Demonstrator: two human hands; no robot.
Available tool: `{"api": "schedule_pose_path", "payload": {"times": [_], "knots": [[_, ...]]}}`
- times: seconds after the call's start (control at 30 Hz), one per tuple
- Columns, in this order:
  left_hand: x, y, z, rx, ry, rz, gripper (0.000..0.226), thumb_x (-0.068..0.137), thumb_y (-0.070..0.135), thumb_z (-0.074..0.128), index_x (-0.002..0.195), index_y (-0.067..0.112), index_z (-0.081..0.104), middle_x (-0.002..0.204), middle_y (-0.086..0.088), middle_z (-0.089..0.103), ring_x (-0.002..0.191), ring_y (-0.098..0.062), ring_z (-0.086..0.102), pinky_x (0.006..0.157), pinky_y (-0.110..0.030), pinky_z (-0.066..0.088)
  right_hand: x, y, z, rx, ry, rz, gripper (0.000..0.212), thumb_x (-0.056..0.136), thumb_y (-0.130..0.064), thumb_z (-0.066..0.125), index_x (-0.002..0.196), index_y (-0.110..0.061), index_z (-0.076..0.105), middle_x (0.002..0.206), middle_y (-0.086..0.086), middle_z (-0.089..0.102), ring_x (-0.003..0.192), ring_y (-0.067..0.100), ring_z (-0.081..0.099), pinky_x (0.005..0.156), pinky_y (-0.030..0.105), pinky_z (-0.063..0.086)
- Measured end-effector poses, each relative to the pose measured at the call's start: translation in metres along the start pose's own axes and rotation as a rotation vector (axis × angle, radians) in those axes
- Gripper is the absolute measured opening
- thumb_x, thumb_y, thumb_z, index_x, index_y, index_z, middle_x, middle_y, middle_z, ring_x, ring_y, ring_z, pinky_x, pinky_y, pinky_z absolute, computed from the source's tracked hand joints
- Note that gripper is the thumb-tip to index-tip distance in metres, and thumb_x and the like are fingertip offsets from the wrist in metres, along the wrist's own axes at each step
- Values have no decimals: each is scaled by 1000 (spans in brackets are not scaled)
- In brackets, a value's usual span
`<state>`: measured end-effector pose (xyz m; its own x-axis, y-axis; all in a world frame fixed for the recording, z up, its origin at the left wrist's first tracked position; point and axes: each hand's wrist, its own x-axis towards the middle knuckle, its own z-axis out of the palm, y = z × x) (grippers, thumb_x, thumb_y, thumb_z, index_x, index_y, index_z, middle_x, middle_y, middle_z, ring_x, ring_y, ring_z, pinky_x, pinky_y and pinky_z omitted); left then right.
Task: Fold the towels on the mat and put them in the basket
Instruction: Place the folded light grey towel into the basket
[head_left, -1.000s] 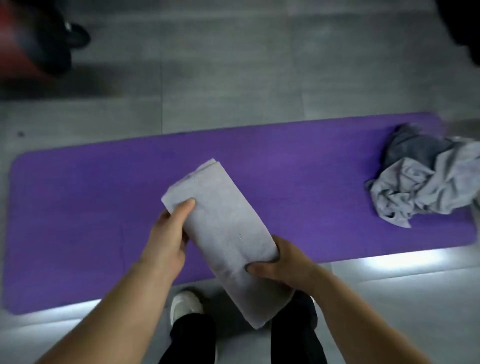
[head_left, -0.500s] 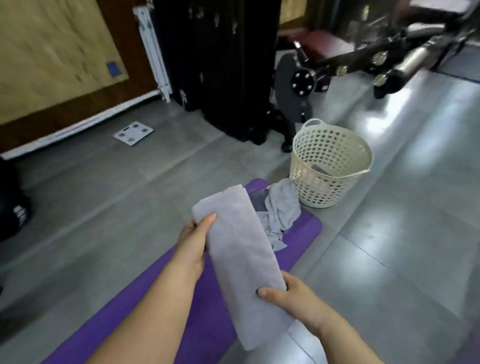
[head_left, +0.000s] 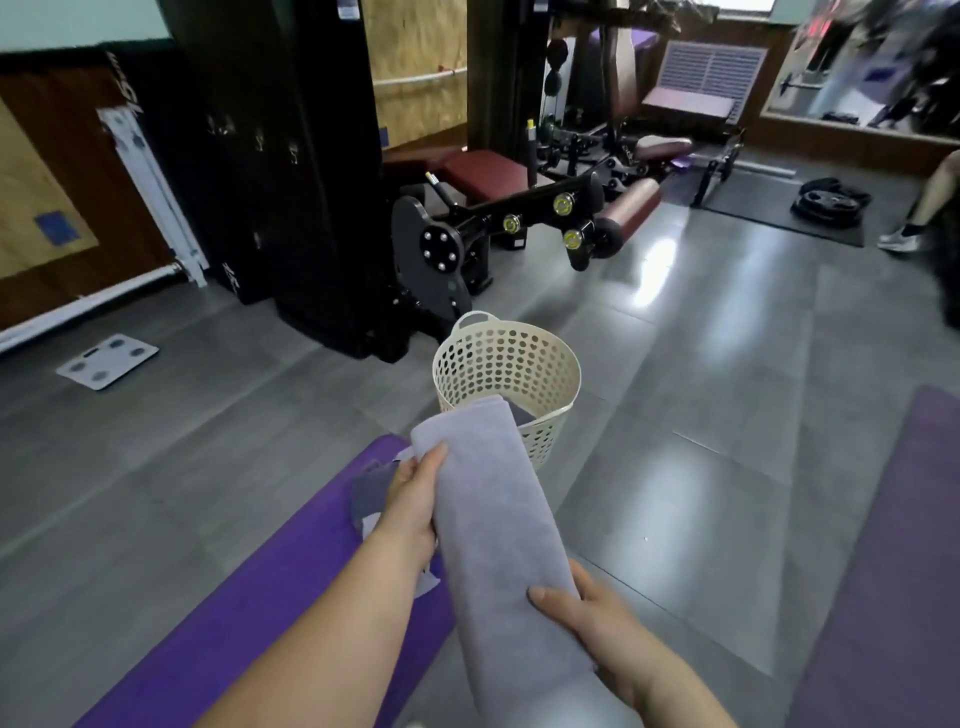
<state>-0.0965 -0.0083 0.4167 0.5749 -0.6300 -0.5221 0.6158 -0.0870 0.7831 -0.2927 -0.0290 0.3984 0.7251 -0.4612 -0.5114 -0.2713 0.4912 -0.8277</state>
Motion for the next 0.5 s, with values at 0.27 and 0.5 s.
{"api": "schedule_pose_path", "payload": {"times": [0.27,0.5], "knots": [[148,7,92,17,-55,-100,29,92,35,49,112,15,55,107,-5,63,99,-21,59,88,-37,48,114,-96,-100,95,-21,128,101,29,-54,87,116,-9,57,99,3,73,90,12,69,66,19,54],[268,62,159,-71,-75,-146,44,88,37,53,122,10,54,116,-10,64,106,-23,60,76,-31,49,245,-194,-151,126,3,176,89,45,-50,79,121,-12,54,107,8,70,97,19,68,71,26,55]]}}
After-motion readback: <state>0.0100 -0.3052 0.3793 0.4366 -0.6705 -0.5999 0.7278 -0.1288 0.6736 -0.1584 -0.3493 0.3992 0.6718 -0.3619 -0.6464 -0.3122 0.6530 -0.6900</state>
